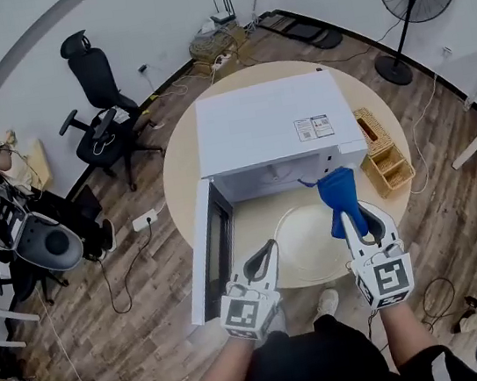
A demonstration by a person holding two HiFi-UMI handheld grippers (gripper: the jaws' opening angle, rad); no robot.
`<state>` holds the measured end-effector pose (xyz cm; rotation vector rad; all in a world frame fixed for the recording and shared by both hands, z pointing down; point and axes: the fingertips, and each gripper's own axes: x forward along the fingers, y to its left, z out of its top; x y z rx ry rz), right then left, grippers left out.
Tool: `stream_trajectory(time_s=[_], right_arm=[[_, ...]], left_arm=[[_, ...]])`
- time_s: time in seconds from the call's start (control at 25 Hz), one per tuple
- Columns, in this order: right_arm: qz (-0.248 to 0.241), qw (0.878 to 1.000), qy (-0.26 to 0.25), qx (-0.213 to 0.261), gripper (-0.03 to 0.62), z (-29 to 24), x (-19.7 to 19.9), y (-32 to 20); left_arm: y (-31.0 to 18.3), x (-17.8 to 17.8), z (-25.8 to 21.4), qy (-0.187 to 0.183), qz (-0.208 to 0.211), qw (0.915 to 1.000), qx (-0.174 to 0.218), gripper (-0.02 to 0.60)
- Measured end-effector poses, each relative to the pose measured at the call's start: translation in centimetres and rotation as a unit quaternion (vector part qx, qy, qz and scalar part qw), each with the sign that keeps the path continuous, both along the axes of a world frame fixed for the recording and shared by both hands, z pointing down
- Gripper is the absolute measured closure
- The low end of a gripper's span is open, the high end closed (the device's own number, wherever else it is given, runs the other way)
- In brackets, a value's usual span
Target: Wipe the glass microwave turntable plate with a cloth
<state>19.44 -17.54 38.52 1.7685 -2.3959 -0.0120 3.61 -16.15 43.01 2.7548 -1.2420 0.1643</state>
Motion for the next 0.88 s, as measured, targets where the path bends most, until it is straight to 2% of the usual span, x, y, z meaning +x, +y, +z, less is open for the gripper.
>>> stream_trajectory(time_s=[0.16, 0.4, 0.88], right_arm=[[-0.011, 0.999, -0.006, 0.051, 0.514, -4.7, -1.0, 0.5], [-0.011, 0.995, -0.009, 0.098, 0.517, -8.3, -1.6, 0.7], [-0.002, 0.993, -0.007, 0.114, 0.522, -9.8, -1.9, 0.1]], left_arm=[[-0.8, -0.2, -2.1, 0.004, -0.002, 0.9997, 0.023, 0.577], [-1.5, -0.1, -3.9, 0.009, 0.003, 0.9988, 0.048, 0.577], [-2.2, 0.4, -6.1, 0.016, 0.014, 0.9973, 0.070, 0.575]])
